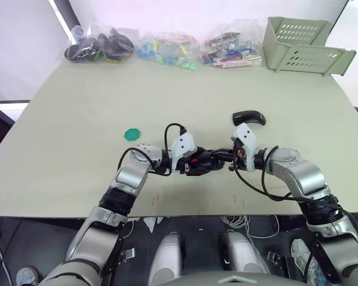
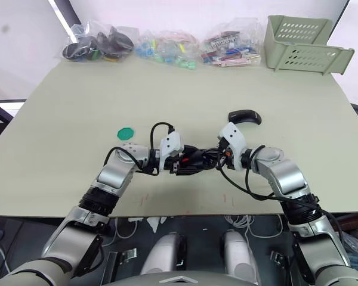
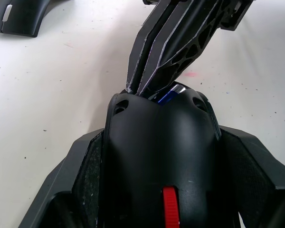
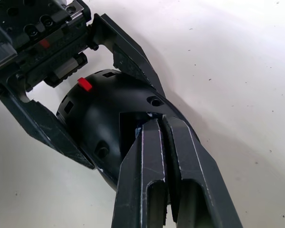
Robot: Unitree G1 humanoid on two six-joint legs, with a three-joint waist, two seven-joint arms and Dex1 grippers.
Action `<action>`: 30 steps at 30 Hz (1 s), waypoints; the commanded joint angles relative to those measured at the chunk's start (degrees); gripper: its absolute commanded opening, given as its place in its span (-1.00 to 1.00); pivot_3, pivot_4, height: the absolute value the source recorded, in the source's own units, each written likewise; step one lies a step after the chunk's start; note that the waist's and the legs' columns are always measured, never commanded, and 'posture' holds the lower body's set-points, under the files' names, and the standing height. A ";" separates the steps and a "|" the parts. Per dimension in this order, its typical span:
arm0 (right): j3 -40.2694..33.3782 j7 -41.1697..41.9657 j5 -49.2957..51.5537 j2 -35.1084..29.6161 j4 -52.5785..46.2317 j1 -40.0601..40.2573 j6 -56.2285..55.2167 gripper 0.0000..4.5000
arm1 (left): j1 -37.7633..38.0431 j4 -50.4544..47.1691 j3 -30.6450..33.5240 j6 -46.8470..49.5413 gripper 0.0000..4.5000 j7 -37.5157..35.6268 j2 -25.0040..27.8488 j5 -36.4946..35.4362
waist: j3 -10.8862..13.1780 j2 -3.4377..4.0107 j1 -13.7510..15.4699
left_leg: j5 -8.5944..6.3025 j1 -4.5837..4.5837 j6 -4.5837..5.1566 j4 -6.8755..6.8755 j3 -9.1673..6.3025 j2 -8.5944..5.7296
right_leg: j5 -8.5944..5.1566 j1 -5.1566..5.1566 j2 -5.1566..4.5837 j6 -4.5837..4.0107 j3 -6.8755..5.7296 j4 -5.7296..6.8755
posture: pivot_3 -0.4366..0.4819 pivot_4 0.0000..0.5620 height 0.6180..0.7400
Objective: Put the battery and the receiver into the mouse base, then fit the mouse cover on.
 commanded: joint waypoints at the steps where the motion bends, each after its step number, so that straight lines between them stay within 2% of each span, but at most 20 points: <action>1: 4.01 -1.20 -2.14 -0.69 6.91 2.93 6.66 -0.95 | -1.03 -0.38 0.50 -0.22 0.34 0.39 -0.01 -0.02 | -0.24 -0.04 0.00 | 0.00 0.00 0.00 0.00 0.00 0.00 | 0.00 0.00 0.00 0.00 0.00 0.00 | -0.05 -0.47 1.00; 7: 5.92 -0.62 -3.39 -1.72 7.71 3.69 6.69 -0.95 | -1.00 -0.13 0.49 -0.37 0.34 0.51 -0.26 0.14 | -0.66 -0.05 0.00 | 0.00 0.02 0.00 -0.04 -0.02 0.00 | -0.02 0.01 0.01 0.01 0.00 -0.02 | -0.05 -0.47 1.00; 11: 4.38 0.00 -2.98 -1.95 7.20 3.62 3.36 -0.95 | -1.03 0.17 0.43 -0.58 0.34 0.56 -0.34 0.21 | -0.76 -0.04 0.02 | 0.00 0.02 0.00 -0.07 -0.02 0.00 | -0.03 0.02 0.01 0.01 0.00 -0.04 | -0.05 -0.47 1.00; 15: -6.24 4.06 7.27 -0.51 1.98 0.28 3.24 -0.95 | -1.05 0.78 0.41 -0.94 0.34 0.39 -0.29 0.31 | -0.71 -0.02 0.11 | 0.00 -0.01 0.00 -0.07 -0.03 0.00 | -0.03 0.01 0.01 0.02 0.00 -0.08 | -0.05 -0.47 1.00; 18: -9.66 9.58 10.92 -6.01 -2.83 -1.60 3.24 -0.95 | -1.17 1.27 0.37 -1.25 0.34 0.29 -0.32 0.39 | -0.45 0.25 0.21 | 0.00 -0.08 0.00 -0.07 -0.03 -0.01 | 0.00 -0.01 0.00 -0.02 0.00 -0.10 | -0.05 -0.47 1.00; 26: -15.57 14.24 17.24 -18.05 -10.42 0.60 7.35 -0.95 | -1.16 1.68 0.39 -1.68 0.34 0.24 -0.55 0.46 | -0.36 0.27 0.19 | 0.00 -0.13 0.00 -0.10 -0.03 -0.02 | -0.06 -0.06 -0.03 0.08 0.00 -0.17 | -0.05 -0.47 1.00; 29: -16.96 16.27 18.31 -21.68 -12.94 2.92 6.39 -0.63 | -1.11 1.69 0.43 -1.77 0.34 0.19 -0.49 0.43 | -0.35 0.26 0.20 | 0.00 -0.12 0.00 -0.10 -0.02 -0.02 | -0.12 -0.05 -0.03 0.17 0.00 -0.19 | -0.05 -0.47 1.00; 30: -17.33 16.54 18.66 -22.40 -13.43 3.41 6.24 -0.43 | -1.10 1.69 0.43 -1.80 0.34 0.19 -0.47 0.43 | -0.35 0.26 0.20 | -0.01 -0.12 0.00 -0.11 -0.02 -0.02 | -0.12 -0.06 -0.03 0.17 0.00 -0.19 | -0.05 -0.47 1.00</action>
